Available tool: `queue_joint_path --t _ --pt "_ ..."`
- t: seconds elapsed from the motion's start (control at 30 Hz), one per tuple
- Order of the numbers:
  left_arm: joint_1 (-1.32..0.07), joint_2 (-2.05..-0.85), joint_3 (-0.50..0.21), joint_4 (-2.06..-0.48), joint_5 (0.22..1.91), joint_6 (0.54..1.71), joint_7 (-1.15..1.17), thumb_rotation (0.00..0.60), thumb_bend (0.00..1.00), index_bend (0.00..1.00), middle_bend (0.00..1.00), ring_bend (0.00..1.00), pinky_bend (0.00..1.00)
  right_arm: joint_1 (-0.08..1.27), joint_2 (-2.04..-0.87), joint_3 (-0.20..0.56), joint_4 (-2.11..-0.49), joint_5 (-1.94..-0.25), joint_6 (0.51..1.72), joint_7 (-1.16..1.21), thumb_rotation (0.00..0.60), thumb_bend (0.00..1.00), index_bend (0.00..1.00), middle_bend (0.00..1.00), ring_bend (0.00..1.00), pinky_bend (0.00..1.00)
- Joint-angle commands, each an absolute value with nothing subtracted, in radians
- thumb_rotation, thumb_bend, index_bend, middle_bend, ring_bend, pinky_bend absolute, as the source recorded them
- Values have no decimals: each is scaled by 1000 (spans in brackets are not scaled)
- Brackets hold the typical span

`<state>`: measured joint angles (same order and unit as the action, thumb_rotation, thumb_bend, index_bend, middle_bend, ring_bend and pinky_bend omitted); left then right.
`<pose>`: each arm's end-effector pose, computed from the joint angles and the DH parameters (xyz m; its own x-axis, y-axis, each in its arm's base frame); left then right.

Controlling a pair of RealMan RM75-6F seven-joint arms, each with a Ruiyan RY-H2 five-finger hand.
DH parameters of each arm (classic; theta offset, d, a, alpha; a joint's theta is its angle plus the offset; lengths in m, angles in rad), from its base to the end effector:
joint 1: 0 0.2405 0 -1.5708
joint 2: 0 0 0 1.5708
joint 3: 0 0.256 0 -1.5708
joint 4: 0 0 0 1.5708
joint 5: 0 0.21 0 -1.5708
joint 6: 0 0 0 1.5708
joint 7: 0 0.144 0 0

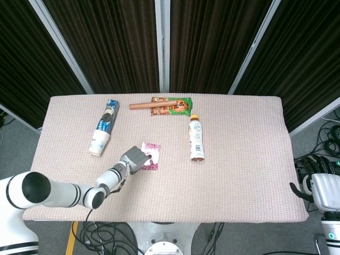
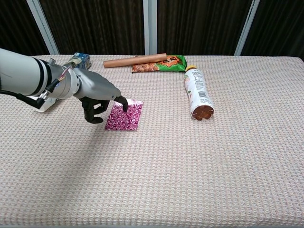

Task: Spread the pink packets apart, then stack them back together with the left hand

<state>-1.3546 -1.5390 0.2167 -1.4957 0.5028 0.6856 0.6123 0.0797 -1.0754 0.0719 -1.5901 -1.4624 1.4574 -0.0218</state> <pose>-0.1035 0.3558 -0.0646 0.8357 0.4161 0.3584 0.5492 -0.6347 -0.5436 -0.3239 -0.1845 0.1777 0.4683 -0.0059 0.8835 -0.8829 0.0354 0.4682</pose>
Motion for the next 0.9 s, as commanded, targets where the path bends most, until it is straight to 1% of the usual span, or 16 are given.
queue_joint_path --t 0.03,0.23,0.73,0.9 --pt "-1345 -1565 217 -1460 495 689 625 600 484 219 877 859 1000 78 -1075 72 -1589 -1461 1458 -21 511 167 261 212 107 104" --pt "-1339 -1592 221 -1419 465 658 633 600 485 218 877 859 1000 79 -1077 72 -1585 -1455 1451 -18 511 167 261 212 107 104" --pt "-1359 -1561 230 -1529 453 658 658 600 484 218 877 859 1000 81 -1080 73 -1581 -1452 1445 -16 511 166 261 212 107 105" --pt "-1367 -1546 236 -1579 450 689 672 600 485 218 877 859 1000 81 -1079 74 -1580 -1455 1448 -14 512 166 261 212 108 104"
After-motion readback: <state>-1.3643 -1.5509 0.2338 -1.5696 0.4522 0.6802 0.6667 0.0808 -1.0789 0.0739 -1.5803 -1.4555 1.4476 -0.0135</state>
